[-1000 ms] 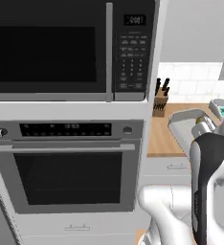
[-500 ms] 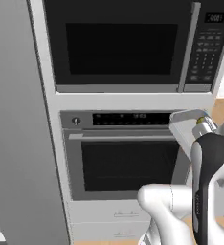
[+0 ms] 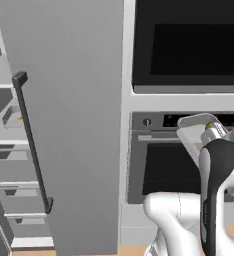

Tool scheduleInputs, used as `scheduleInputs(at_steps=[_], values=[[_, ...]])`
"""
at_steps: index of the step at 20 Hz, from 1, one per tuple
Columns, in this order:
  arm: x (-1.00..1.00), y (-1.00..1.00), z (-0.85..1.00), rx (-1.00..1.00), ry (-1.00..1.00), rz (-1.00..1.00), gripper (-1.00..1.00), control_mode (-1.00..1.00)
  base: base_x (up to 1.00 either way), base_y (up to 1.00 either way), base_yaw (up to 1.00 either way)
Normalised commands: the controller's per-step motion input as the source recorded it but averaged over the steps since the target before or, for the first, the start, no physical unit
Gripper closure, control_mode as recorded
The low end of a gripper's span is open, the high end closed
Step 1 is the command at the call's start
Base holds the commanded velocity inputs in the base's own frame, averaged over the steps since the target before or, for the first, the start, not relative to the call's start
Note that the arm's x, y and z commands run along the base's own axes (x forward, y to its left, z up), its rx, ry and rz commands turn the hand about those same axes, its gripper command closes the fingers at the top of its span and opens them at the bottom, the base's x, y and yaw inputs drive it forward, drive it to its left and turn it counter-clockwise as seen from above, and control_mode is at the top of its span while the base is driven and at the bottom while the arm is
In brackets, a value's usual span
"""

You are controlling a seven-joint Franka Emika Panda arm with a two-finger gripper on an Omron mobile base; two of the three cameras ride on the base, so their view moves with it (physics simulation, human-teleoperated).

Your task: Take the meat container that has the shrimp and place it on the second highest rack of the freezer. Then take the vegetable container that has the lemon and cucumber and place it on the highest rack of the freezer.

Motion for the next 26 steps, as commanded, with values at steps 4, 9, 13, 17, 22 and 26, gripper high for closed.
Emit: scheduleInputs(at_steps=[4,9,13,17,22,26], values=[[0.0,0.0,0.0,0.0,0.0,0.0,1.0,1.0,-0.02,0.85,0.01],[0.0,0.0,0.0,0.0,0.0,0.0,1.0,1.0,-0.04,0.75,0.01],[0.0,0.0,0.0,0.0,0.0,0.0,1.0,1.0,-0.12,0.6,0.01],[0.0,0.0,0.0,0.0,0.0,0.0,1.0,1.0,-0.15,0.59,0.03],[0.0,0.0,0.0,0.0,0.0,0.0,1.0,1.0,-0.16,0.67,0.0],[0.0,0.0,0.0,0.0,0.0,0.0,1.0,1.0,-0.09,0.66,0.0]])
